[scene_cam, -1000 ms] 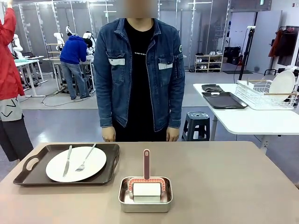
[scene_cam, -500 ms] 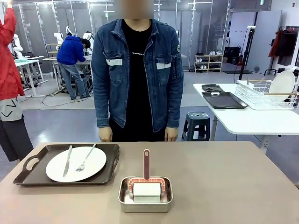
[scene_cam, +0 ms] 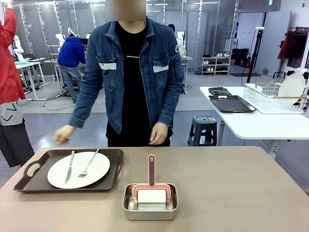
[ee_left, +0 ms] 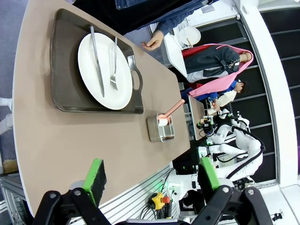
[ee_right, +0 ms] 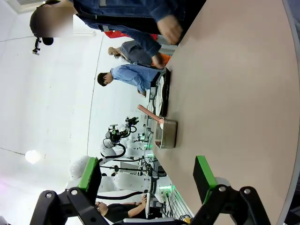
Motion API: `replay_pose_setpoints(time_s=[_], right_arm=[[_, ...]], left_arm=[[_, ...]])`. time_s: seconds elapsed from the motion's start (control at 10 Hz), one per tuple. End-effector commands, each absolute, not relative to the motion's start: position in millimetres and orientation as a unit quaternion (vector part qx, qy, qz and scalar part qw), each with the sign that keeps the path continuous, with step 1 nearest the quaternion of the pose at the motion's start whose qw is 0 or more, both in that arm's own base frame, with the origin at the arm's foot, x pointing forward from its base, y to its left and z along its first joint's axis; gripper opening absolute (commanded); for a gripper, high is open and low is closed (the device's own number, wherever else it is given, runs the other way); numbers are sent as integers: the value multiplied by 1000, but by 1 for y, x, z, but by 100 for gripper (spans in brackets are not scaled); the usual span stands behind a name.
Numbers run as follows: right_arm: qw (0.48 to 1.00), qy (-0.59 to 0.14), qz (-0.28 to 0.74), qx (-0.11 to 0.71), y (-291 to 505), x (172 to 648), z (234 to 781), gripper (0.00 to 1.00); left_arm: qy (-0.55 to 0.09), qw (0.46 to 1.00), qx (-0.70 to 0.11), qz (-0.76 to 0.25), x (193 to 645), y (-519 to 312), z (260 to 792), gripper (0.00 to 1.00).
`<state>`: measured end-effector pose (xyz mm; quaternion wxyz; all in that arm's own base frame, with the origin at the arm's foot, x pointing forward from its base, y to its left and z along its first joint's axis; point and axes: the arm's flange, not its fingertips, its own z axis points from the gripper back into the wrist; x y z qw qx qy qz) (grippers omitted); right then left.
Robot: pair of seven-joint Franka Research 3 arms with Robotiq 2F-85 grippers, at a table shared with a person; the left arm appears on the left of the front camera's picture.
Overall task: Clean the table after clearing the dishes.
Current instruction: When the right (or left) Handle tray is removed, use the right hand (or left hand) to clean the right (or left) side of the table with the Lint Roller.
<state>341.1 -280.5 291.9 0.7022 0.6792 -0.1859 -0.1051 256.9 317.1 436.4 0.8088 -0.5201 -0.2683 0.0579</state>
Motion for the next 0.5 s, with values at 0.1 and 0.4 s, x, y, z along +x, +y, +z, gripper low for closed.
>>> replay_pose_setpoints(time_s=[0.1, 0.4], right_arm=[[707, -183, -106, 675, -280, 339, 295, 100], [707, -183, -106, 675, -280, 339, 295, 100]], left_arm=[[-275, 804, -524, 56, 254, 319, 438, 100], [-275, 804, -524, 56, 254, 319, 438, 100]])
